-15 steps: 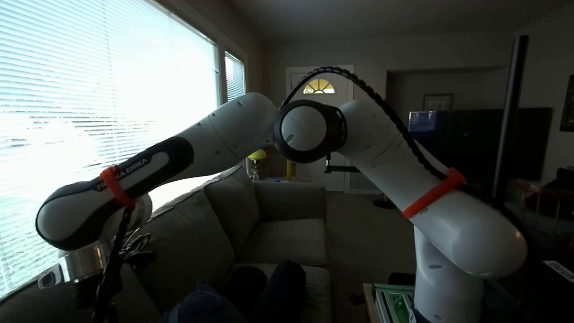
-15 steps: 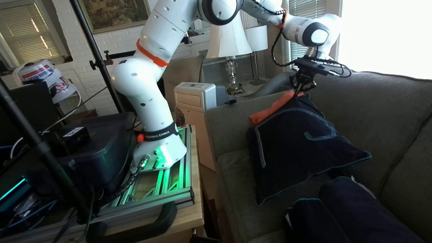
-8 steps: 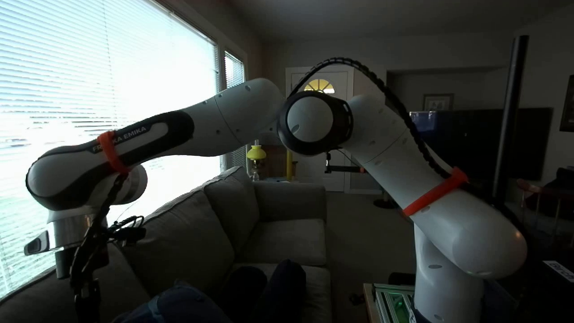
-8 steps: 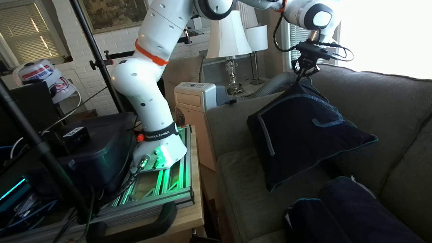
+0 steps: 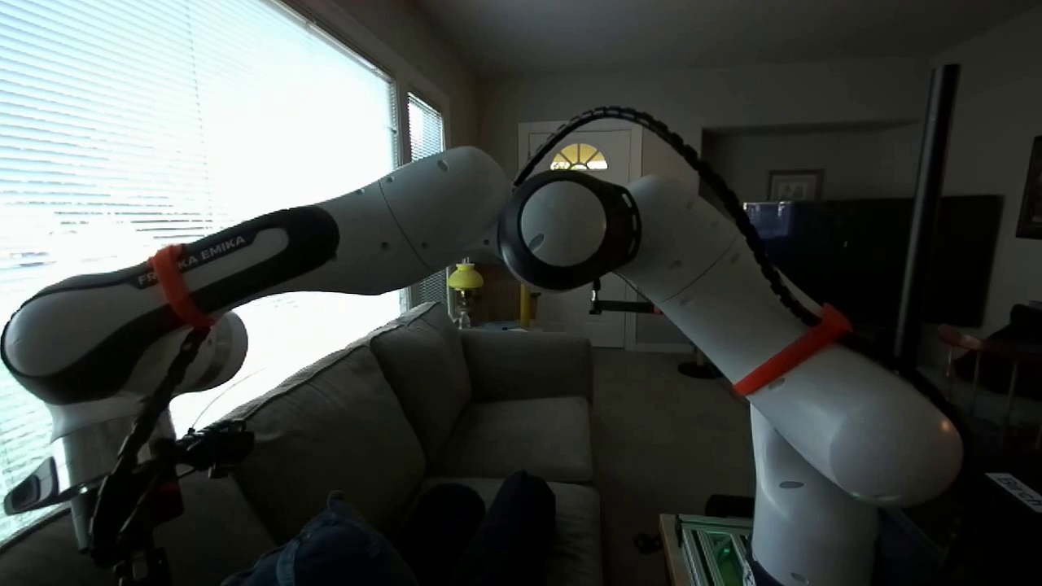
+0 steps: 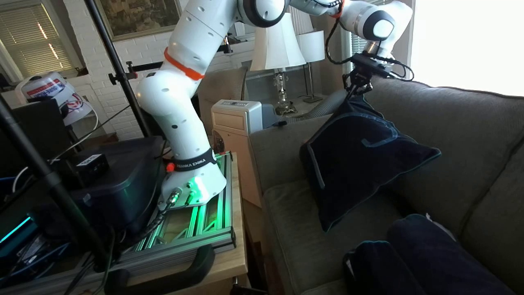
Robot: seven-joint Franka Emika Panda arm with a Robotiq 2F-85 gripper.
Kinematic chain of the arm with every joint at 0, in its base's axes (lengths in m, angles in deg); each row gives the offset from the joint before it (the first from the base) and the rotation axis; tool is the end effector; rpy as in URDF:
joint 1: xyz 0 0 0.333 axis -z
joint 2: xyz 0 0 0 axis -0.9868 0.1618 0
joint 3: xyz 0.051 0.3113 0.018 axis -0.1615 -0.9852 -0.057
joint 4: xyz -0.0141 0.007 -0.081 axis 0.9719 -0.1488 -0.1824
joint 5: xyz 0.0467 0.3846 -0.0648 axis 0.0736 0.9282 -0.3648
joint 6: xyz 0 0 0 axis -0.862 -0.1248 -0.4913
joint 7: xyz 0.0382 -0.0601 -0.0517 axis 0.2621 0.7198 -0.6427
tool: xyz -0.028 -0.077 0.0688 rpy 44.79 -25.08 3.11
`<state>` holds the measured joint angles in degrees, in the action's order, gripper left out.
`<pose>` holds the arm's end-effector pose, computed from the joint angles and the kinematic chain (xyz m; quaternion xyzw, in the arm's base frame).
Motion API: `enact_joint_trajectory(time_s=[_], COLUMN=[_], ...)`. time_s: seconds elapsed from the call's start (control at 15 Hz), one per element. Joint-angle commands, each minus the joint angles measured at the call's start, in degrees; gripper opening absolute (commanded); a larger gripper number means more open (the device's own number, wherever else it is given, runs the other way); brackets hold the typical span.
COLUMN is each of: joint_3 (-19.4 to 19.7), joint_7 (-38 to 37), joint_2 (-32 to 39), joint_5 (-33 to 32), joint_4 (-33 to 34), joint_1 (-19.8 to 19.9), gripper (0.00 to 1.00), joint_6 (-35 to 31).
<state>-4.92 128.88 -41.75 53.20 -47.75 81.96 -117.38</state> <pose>0.6854 0.1471 0.2773 -0.8588 -0.4406 0.1304 0.2267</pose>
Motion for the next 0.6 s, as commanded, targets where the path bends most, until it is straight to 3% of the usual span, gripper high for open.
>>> enact_joint_trajectory(time_s=[0.0, 0.53], joint_3=[-1.0, -2.2], joint_7=[1.2, 5.5], joint_2=[2.1, 3.1], joint_5=[3.3, 5.5], joint_4=[1.0, 1.4], joint_1=[-1.5, -1.9], gripper=[0.01, 0.01], joint_6=[3.0, 6.2])
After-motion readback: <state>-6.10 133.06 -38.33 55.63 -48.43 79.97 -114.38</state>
